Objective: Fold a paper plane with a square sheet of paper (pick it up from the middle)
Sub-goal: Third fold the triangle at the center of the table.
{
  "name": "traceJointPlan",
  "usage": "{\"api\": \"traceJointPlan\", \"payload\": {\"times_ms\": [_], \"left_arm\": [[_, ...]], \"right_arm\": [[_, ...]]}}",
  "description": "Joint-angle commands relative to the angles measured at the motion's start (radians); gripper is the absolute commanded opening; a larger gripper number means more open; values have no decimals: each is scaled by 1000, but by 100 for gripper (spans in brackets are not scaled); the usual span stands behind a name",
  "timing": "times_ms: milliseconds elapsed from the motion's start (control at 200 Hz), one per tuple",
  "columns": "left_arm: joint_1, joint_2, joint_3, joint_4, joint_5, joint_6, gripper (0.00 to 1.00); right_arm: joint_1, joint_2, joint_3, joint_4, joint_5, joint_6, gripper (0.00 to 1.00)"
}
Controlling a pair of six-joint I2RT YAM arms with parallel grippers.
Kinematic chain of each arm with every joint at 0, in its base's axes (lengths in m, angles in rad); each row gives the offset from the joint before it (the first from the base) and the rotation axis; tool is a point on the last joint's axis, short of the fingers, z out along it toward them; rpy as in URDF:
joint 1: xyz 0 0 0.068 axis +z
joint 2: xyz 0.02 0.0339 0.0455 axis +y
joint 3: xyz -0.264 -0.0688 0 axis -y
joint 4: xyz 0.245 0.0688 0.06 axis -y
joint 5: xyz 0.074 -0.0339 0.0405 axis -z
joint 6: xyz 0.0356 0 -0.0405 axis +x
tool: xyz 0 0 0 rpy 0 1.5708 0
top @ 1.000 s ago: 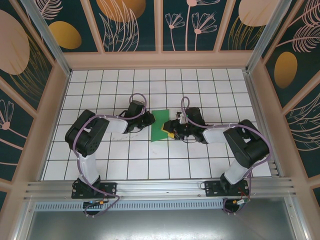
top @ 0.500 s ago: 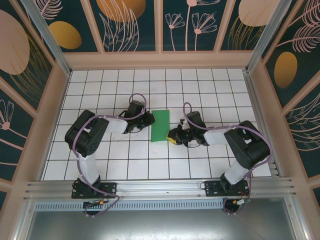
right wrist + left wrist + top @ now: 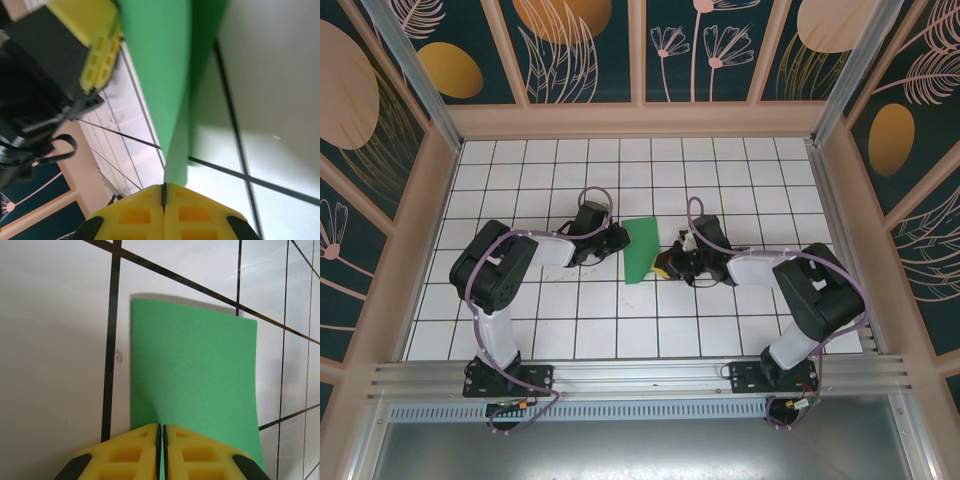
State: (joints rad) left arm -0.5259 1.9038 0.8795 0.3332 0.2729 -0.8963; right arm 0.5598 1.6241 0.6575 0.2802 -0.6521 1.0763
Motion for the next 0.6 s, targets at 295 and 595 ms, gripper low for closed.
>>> {"api": "traceJointPlan", "payload": {"times_ms": [295, 595], "left_arm": [[4, -110, 5, -123, -7, 68, 18], [4, -40, 58, -91, 31, 71, 18]], "right_arm": [[12, 154, 140, -6, 24, -24, 0], [10, 216, 162, 44, 6, -18, 1]]}}
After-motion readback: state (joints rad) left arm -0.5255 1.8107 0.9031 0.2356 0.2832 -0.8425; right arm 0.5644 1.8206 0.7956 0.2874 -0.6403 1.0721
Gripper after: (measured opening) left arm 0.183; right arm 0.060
